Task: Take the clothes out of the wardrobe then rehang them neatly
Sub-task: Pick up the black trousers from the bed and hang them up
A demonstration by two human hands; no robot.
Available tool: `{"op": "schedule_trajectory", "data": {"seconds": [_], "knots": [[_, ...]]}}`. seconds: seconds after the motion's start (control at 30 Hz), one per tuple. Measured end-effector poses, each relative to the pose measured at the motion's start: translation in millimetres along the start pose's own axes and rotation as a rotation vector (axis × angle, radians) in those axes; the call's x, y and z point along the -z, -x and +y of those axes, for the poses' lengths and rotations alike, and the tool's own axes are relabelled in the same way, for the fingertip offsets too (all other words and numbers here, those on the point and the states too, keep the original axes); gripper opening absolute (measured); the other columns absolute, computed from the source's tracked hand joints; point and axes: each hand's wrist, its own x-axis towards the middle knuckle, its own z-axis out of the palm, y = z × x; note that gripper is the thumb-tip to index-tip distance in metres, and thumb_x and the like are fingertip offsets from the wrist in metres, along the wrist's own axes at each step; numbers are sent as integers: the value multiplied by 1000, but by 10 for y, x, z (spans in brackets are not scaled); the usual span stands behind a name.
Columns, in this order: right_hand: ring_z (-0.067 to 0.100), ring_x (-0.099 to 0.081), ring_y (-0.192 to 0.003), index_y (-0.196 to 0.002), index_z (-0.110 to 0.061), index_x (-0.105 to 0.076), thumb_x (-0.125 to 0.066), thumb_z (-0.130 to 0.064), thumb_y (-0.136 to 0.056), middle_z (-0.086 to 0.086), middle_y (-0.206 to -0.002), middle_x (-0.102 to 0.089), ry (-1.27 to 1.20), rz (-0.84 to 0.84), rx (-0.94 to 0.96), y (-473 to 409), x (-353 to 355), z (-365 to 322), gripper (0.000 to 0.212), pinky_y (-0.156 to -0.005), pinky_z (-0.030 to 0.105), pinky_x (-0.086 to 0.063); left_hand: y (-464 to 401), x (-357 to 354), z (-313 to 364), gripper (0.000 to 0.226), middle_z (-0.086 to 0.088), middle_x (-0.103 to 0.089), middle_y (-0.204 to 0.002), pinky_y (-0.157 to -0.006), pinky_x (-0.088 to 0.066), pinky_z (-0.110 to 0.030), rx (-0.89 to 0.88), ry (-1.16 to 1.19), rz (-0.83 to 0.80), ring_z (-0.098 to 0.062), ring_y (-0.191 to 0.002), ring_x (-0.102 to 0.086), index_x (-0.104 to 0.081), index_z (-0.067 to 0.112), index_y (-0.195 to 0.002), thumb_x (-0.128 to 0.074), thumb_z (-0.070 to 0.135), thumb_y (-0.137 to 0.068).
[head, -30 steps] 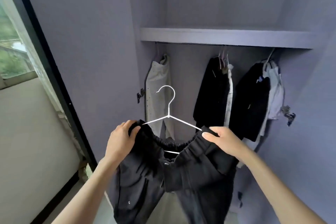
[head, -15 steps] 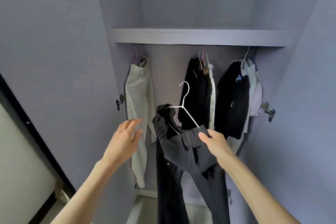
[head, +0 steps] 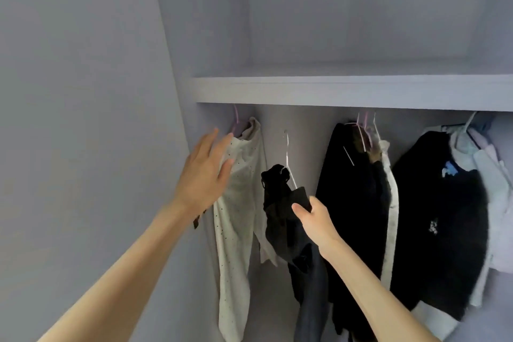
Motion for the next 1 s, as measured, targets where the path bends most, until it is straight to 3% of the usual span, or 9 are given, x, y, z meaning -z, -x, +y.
{"op": "schedule_trajectory", "data": {"seconds": [0.13,0.37,0.5,0.57,0.67,0.73,0.83,0.93,1.0], "knots": [[19,-57,-100,-119,-11,-51,-47,-17,-97,4,-108,-58,-59,-14,42,-696,-165,-275,24,-91,32,-47,-815,-97,-187,54,-20,-22,-151,-112,-21,-53,-41,-113,106,-38,-140,-17,-27,10,-145,-41,25,-95],[22,-54,-110,-124,-11,-50,-41,-23,-99,7,-120,-57,-67,31,146,-1594,-504,-629,30,-98,36,-44,-1630,-312,-538,59,-14,-13,-154,-115,-6,-45,45,-151,93,-34,-143,-2,-17,24,-148,-42,39,-96],[24,-51,-117,-130,-8,-47,-38,-24,-99,8,-127,-55,-79,55,165,-1946,-681,-764,35,-101,33,-41,-1812,-425,-720,55,-14,-44,-128,-108,-23,-53,-28,-65,216,-27,-126,-35,-50,20,-131,-43,53,-88],[26,-54,-114,-129,-6,-47,-37,-24,-100,10,-124,-56,-62,71,166,-2118,-772,-792,36,-98,33,-43,-1855,-443,-801,52,-11,-47,-120,-111,-17,-53,-47,-29,283,-20,-118,-38,-56,20,-124,-44,53,-86],[26,-58,-96,-123,-4,-50,-37,-19,-99,10,-105,-59,-29,122,158,-2321,-875,-783,31,-80,27,-43,-1872,-484,-877,49,-8,-47,-118,-114,-6,-45,-90,-17,326,-19,-117,-39,-55,22,-124,-47,52,-86],[27,-57,-92,-125,-2,-49,-37,-16,-99,13,-103,-59,14,142,151,-2376,-941,-744,32,-75,24,-40,-1870,-515,-924,46,-8,-47,-118,-114,-4,-42,-124,-28,336,-20,-117,-40,-53,25,-125,-47,51,-87],[34,-55,-108,-127,1,-46,-36,-14,-99,20,-118,-58,123,137,164,-2401,-1070,-673,33,-83,28,-41,-1894,-543,-978,43,-8,-46,-119,-114,-1,-40,-136,-45,351,-22,-116,-42,-48,31,-125,-45,52,-88],[34,-55,-107,-125,2,-46,-39,-13,-98,21,-117,-58,201,135,178,-2401,-1244,-610,32,-84,30,-42,-1901,-572,-987,44,-9,-46,-119,-114,1,-37,-142,-49,362,-24,-116,-43,-44,34,-124,-37,59,-89],[31,-47,-117,-132,-1,-40,-45,-15,-95,17,-125,-52,302,138,208,-2358,-1359,-555,40,-94,34,-39,-1902,-585,-989,44,-9,-46,-119,-114,0,-38,-149,-55,372,-24,-115,-44,-44,34,-124,-34,60,-89]]}}
